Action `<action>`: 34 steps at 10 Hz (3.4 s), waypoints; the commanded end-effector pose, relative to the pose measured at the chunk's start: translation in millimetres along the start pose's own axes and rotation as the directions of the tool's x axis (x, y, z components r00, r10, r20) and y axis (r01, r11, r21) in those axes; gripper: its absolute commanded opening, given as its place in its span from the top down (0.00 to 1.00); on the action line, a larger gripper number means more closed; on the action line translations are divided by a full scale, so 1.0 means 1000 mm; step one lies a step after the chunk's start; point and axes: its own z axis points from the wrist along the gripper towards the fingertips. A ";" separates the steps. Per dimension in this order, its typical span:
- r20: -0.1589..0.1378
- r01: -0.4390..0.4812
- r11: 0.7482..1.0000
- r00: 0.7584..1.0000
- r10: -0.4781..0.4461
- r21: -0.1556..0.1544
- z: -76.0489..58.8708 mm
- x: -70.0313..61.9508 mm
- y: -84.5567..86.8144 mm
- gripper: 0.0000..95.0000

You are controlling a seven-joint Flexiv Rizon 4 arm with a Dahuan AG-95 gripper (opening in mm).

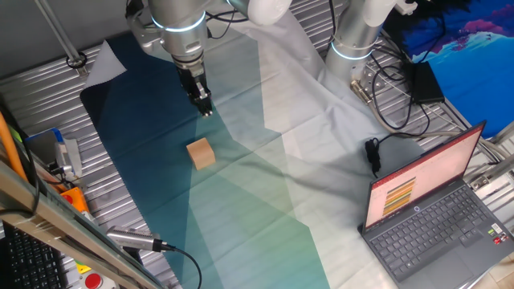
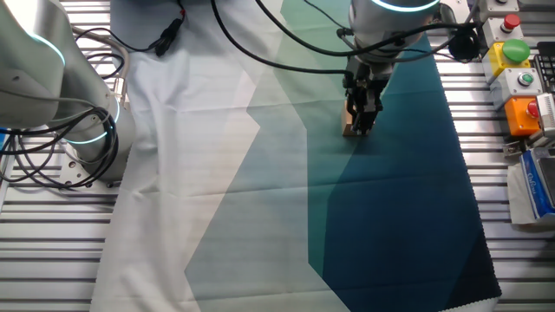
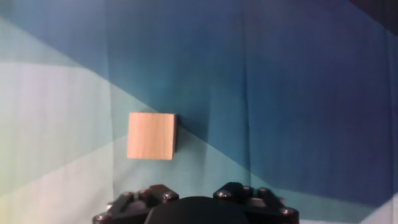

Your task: Pick up one small block

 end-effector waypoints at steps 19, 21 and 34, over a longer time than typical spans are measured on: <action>-0.080 0.182 0.982 0.979 -0.185 -0.045 0.040 -0.050 0.010 1.00; -0.075 0.187 0.981 0.979 -0.190 -0.046 0.039 -0.037 0.003 1.00; -0.092 0.182 0.982 0.978 -0.186 -0.053 0.029 -0.043 -0.002 1.00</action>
